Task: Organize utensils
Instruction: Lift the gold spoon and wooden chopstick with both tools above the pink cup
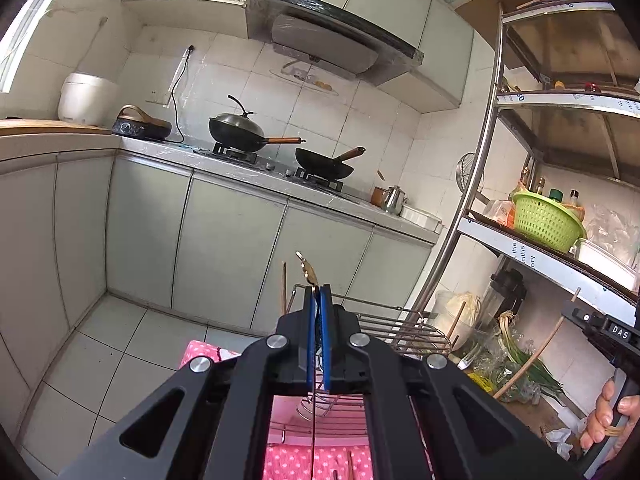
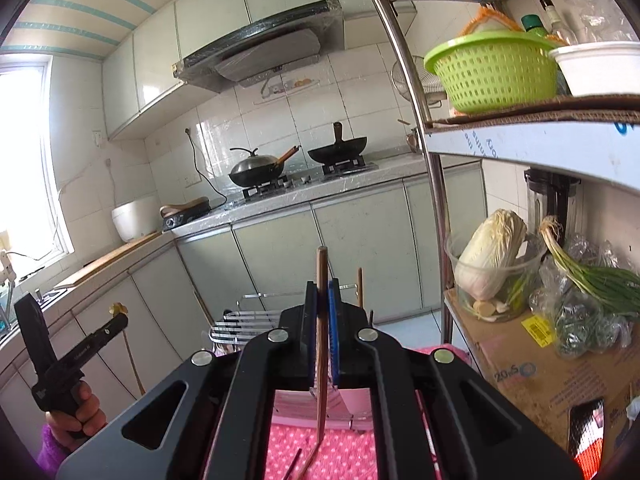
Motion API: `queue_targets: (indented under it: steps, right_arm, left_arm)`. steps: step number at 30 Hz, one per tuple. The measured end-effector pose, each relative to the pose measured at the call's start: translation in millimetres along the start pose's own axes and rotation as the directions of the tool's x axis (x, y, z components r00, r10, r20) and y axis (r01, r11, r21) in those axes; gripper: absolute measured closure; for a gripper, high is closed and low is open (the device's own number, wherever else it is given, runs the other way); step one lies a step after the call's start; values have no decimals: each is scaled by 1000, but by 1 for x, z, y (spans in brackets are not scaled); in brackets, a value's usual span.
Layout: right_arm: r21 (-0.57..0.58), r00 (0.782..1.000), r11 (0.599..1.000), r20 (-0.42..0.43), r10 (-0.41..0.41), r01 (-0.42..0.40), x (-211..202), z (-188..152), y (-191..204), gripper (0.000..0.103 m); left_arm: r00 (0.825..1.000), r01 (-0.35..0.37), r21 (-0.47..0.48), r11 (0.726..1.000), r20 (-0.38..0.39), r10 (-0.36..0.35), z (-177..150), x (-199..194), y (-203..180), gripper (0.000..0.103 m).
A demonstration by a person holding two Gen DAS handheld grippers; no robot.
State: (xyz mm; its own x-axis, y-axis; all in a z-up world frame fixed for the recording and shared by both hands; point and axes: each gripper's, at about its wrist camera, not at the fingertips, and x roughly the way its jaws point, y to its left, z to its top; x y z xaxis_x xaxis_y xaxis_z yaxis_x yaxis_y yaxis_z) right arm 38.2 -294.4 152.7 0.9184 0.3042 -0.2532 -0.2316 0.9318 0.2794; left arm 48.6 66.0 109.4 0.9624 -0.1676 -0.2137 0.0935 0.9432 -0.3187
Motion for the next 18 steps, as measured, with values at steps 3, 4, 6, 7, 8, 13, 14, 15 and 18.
queue_targets:
  steps: [3, 4, 6, 7, 8, 13, 14, 15, 18]
  right_arm:
    - [-16, 1000, 1000, 23, -7, 8, 3, 14, 2, 97]
    - [-20, 1000, 1000, 29, -10, 11, 5, 18, 2, 97]
    - [-22, 999, 1000, 44, -16, 17, 8, 25, 0, 97]
    - [-22, 999, 1000, 50, -19, 20, 11, 29, -1, 97]
    - [-24, 998, 999, 55, -22, 23, 13, 32, -1, 97]
    - [-40, 997, 998, 70, -36, 39, 27, 43, -3, 97]
    - [-47, 997, 998, 72, -39, 43, 30, 45, -3, 97]
    - [-56, 996, 997, 74, -44, 49, 34, 47, -2, 97]
    - [-78, 995, 995, 78, -60, 66, 43, 50, -2, 97]
  left_arm:
    - [1000, -11, 0, 1000, 15, 11, 7, 13, 0, 101]
    - [1000, -13, -6, 1000, 17, 13, 9, 17, 1, 101]
    - [1000, -5, -18, 1000, 29, 6, 13, 26, 1, 101]
    - [999, -7, -16, 1000, 43, 7, 14, 31, 1, 101]
    - [999, -10, -14, 1000, 53, 11, 15, 34, 1, 101]
    - [993, 5, -10, 1000, 117, -4, 21, 53, -3, 101]
    - [992, 6, -8, 1000, 129, -5, 22, 56, -3, 101]
    - [990, 4, -6, 1000, 142, -3, 22, 61, -4, 101]
    - [985, -20, 11, 1000, 170, 17, 20, 73, -5, 101]
